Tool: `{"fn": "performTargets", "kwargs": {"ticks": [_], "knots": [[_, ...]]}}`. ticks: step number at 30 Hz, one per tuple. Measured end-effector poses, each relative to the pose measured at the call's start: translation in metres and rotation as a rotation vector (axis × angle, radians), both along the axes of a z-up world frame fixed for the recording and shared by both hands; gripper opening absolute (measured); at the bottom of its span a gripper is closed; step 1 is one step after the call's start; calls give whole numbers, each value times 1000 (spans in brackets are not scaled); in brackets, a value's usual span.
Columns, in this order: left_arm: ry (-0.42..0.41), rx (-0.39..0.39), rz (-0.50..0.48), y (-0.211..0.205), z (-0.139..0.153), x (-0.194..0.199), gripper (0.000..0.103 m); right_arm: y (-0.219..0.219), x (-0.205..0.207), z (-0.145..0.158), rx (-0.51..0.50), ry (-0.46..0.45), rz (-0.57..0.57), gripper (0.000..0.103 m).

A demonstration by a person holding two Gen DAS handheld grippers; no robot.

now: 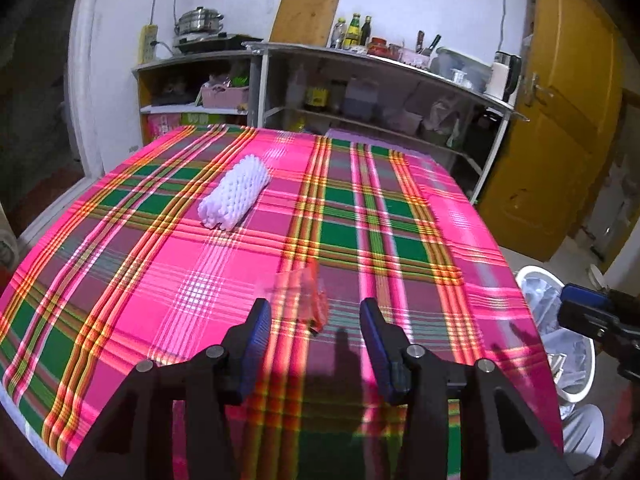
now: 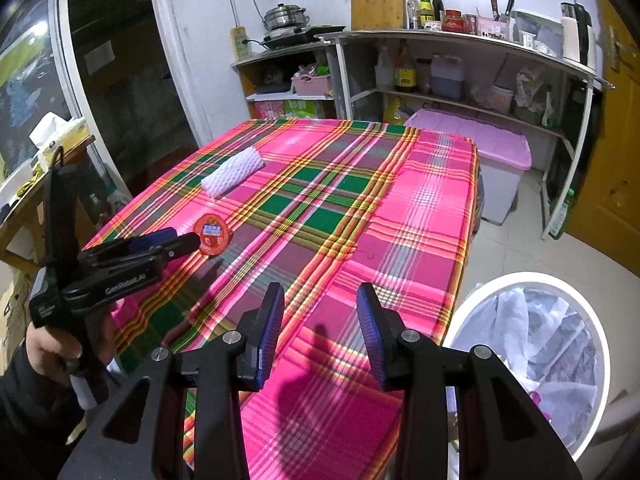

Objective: Collect trash
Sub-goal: 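Grasp the clear plastic cup with the left tool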

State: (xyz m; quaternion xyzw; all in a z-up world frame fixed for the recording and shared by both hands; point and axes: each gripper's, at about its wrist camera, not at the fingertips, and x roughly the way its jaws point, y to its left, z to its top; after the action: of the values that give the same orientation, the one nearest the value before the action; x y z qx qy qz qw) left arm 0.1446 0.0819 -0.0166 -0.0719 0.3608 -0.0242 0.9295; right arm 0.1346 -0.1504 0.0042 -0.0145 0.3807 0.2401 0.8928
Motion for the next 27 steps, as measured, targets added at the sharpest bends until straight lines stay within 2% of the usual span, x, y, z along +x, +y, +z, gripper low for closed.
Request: {"fn": "performTargets", "kwargs": {"ticks": [2,13,15,16,17,27], "knots": [[9,-5,9,4,-4,6,55,1,1,-1,-3,3,1,39],[75,-28,7,9,-22,34,55,11,15,-4,-14,9,15,39],[85,-30,2,7,-24,35,52,13,17,-5,-16,9,17,39],[92,-27,3,6,-26,35,44,13,18,-5,-16,9,18,39],[97,-21,5,5,-27,36,42,14,18,-5,-18,10,20,39],[48,-35,-11,5,-20,18,42,27,22,0,-37,-2,48,39]]}}
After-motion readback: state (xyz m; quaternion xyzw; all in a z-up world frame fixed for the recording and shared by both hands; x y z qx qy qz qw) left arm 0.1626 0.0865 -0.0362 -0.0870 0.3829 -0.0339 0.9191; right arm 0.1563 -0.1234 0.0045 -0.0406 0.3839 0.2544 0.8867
